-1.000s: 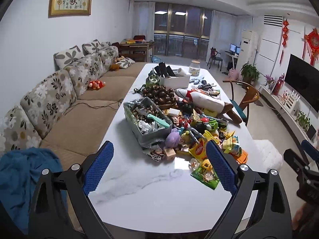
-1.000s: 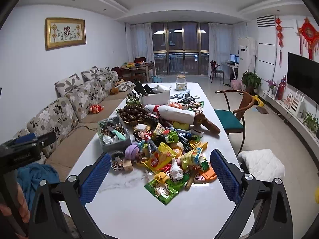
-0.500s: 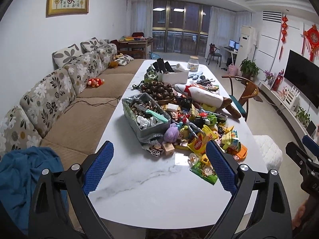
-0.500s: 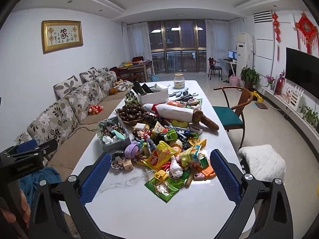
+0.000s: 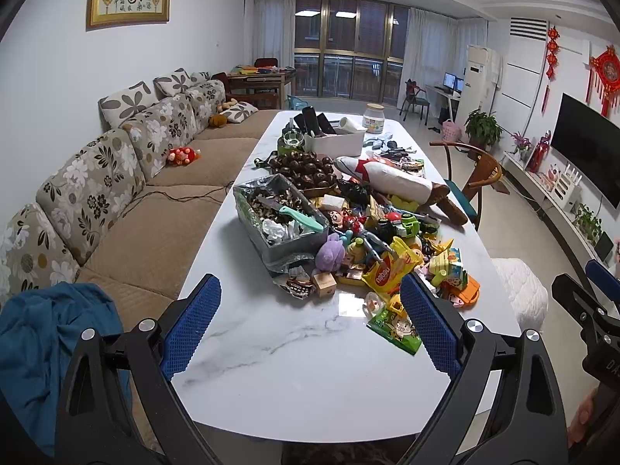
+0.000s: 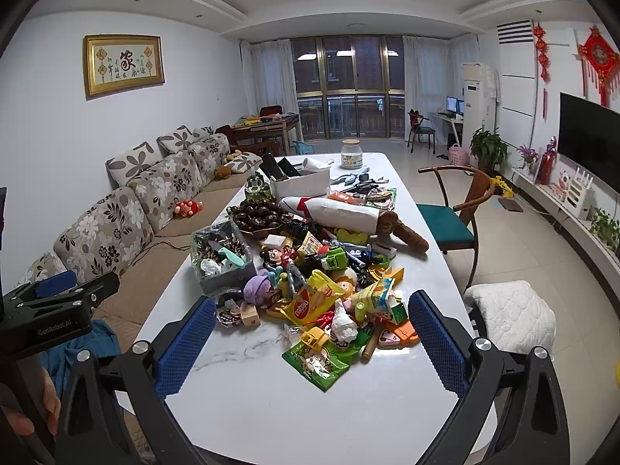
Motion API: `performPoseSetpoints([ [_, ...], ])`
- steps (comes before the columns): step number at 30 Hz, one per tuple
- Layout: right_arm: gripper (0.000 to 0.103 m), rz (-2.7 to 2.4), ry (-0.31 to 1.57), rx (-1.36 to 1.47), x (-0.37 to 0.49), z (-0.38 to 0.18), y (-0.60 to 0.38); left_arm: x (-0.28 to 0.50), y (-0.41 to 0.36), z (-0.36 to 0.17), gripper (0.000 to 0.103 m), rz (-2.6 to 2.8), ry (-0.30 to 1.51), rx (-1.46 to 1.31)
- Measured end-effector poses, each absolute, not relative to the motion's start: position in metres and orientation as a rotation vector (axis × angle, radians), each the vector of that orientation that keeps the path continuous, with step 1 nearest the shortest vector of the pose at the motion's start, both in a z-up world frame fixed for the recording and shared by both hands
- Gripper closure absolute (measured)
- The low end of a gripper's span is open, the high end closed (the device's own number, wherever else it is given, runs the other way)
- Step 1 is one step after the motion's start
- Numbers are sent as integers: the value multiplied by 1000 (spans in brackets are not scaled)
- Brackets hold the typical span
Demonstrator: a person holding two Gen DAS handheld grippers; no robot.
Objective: Collect trash
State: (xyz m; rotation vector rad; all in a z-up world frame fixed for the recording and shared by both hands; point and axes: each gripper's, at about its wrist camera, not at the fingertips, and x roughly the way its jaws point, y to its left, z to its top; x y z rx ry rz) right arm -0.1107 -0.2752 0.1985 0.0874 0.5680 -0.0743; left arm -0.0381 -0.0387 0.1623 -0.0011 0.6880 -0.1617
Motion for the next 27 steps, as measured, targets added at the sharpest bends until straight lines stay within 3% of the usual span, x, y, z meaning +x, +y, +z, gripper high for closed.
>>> performPoseSetpoints([
  [27, 5, -56, 590, 89, -109, 188, -277, -43, -39, 157, 12, -167, 704, 8],
])
